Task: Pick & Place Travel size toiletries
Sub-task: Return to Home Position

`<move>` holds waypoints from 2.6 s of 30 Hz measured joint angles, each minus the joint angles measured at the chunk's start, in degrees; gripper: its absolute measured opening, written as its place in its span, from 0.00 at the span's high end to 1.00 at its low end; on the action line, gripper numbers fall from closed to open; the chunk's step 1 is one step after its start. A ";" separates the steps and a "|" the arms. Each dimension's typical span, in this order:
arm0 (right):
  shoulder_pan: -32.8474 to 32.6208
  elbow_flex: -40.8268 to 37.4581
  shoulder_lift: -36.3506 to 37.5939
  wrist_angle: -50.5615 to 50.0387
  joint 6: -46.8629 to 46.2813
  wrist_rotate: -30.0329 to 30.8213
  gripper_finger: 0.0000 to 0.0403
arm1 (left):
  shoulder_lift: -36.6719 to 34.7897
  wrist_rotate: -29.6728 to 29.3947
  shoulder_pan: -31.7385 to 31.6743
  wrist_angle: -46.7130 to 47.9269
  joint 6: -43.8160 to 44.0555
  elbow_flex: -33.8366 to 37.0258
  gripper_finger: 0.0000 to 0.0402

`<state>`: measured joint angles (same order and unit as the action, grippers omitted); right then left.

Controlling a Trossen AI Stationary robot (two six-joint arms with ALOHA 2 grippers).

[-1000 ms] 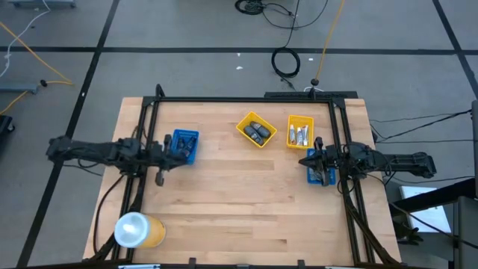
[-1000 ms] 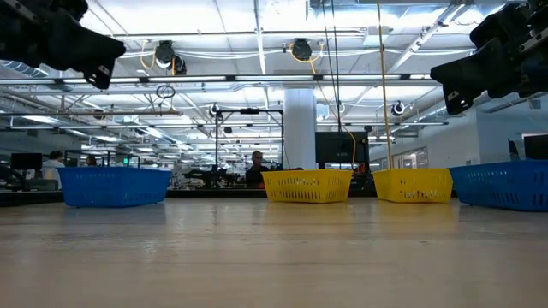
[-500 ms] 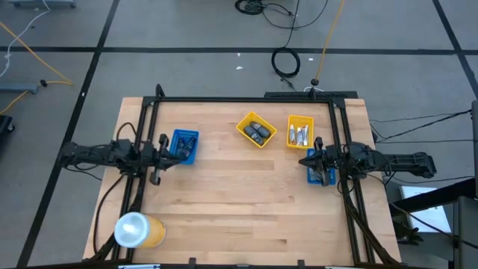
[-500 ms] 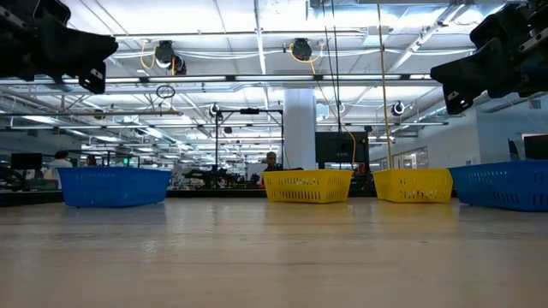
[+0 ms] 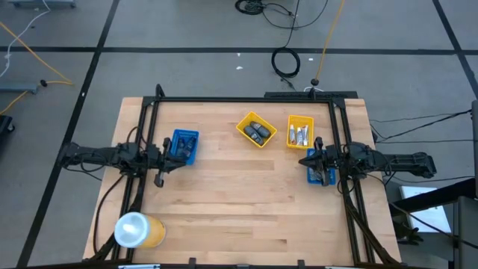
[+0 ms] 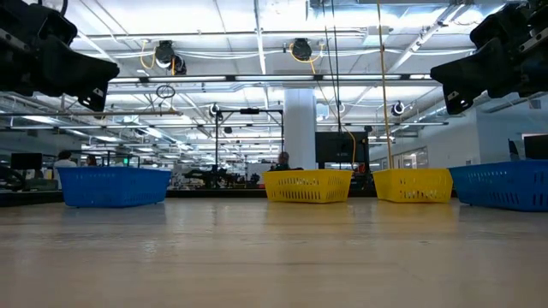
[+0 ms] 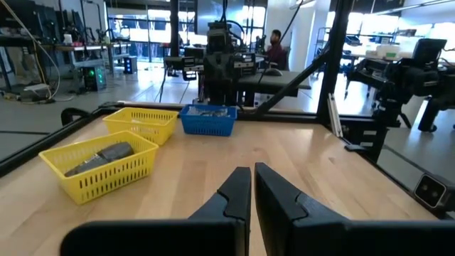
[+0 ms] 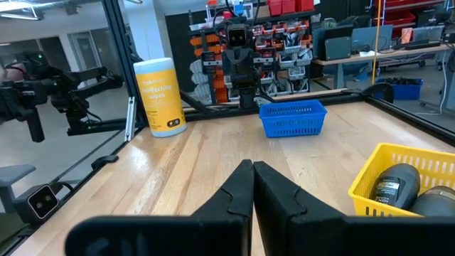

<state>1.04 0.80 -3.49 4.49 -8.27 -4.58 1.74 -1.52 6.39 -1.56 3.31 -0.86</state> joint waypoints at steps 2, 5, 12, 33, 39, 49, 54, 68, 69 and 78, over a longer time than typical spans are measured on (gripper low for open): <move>0.00 0.00 0.00 -0.01 0.00 0.00 0.99 | 0.00 0.00 0.00 -0.20 -0.01 0.00 0.95; 0.00 0.00 -0.02 0.00 0.00 0.00 0.99 | 0.00 -0.02 0.00 -0.24 -0.02 0.00 0.95; 0.00 0.00 0.00 -0.02 0.00 0.00 0.99 | -0.43 0.00 0.00 0.12 0.52 -0.01 0.95; -0.02 0.00 -0.02 0.02 0.00 0.02 0.99 | -1.43 0.49 -6.84 1.05 -4.85 -0.12 0.95; -0.02 0.00 -0.02 0.00 0.00 0.02 0.99 | -1.42 -0.08 -6.86 -1.88 -4.52 0.17 0.95; 0.00 0.00 -0.02 0.00 0.00 0.00 0.99 | -1.43 0.04 -6.64 0.31 -3.18 -0.03 0.96; -0.02 0.00 -0.01 0.00 0.00 0.00 0.99 | -1.42 0.20 -6.14 1.05 -2.54 -0.15 0.99; -0.02 0.00 -0.02 0.00 0.00 0.00 0.99 | -1.07 -0.02 -5.97 0.99 -4.44 -0.13 0.97; -0.02 0.00 0.00 0.00 0.00 0.00 0.99 | -1.03 -0.02 -5.97 0.88 -4.44 -0.12 0.97; -0.02 0.00 -0.02 0.00 0.00 0.00 0.99 | -1.01 -0.20 -5.99 -0.82 -4.52 0.04 0.97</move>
<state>1.02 0.80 -3.51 4.49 -8.27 -4.58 0.73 -1.72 0.40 -2.39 -1.21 -0.82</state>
